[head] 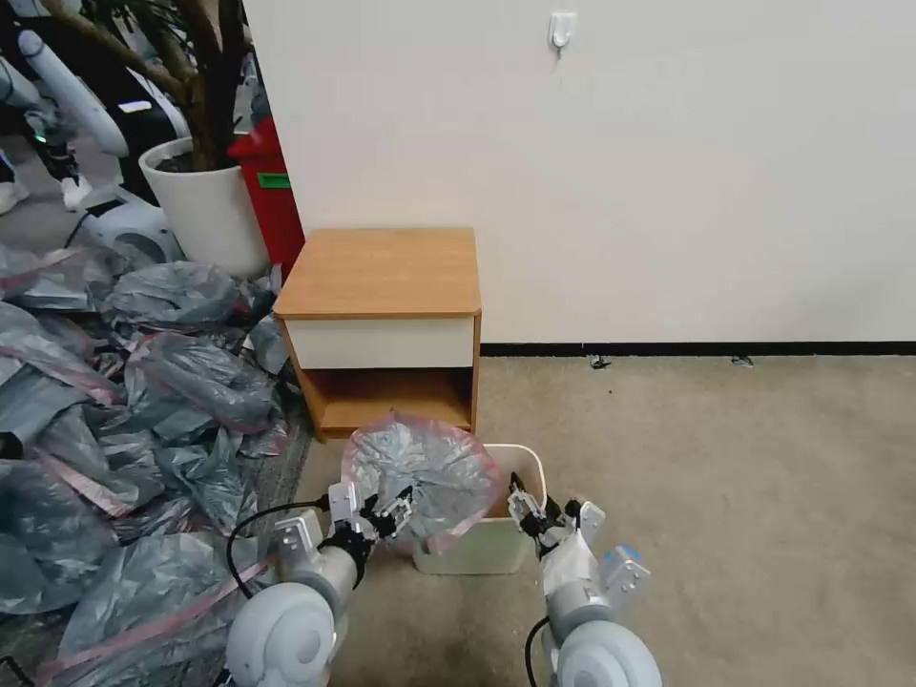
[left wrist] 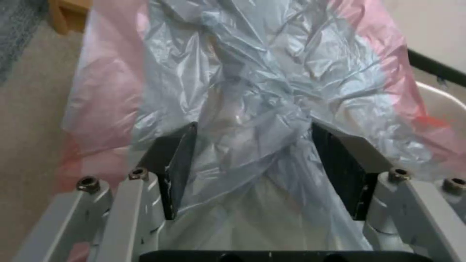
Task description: Pick up the garbage bag from the table and place it over the trash can.
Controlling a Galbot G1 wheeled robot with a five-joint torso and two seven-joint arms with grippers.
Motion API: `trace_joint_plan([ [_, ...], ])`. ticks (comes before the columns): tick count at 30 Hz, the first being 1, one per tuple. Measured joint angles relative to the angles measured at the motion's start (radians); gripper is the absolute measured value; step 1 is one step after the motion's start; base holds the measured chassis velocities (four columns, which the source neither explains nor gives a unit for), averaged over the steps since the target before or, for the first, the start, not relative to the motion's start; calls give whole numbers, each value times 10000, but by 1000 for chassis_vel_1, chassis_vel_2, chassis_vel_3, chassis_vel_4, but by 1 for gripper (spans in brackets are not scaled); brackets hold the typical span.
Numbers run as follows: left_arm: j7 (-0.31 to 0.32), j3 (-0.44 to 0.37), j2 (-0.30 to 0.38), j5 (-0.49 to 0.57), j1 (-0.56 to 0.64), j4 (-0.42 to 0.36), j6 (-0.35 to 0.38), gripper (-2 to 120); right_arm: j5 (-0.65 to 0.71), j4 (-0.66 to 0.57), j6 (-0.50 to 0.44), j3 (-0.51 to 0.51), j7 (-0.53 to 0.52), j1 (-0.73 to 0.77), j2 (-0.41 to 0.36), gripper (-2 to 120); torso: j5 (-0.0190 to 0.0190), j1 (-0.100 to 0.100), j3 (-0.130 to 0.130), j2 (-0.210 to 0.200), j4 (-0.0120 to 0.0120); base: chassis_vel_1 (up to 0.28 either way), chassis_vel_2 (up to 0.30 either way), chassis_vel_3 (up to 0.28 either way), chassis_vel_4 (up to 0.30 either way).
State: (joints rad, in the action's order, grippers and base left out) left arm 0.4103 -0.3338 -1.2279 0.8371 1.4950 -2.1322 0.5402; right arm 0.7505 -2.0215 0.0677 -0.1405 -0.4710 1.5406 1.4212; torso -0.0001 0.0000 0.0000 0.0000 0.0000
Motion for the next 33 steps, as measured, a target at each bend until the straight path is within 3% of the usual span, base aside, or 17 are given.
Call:
trace_joint_plan([
  [7,235,-90,426,329,-21,-196,322,49,-9,42,-9,-12,-7,12,52,53,1,0,0,0,0,0,0,0,0],
  [21,558,153,995,926,-605,49,567,46,-162,132,-20,46,-17,45,176,51,0,0,0,0,0,0,0,0,0],
  [33,1825,559,1744,2205,-1461,48,1509,47,-197,144,-24,29,-29,60,200,39,1,0,0,0,0,0,0,0,0],
])
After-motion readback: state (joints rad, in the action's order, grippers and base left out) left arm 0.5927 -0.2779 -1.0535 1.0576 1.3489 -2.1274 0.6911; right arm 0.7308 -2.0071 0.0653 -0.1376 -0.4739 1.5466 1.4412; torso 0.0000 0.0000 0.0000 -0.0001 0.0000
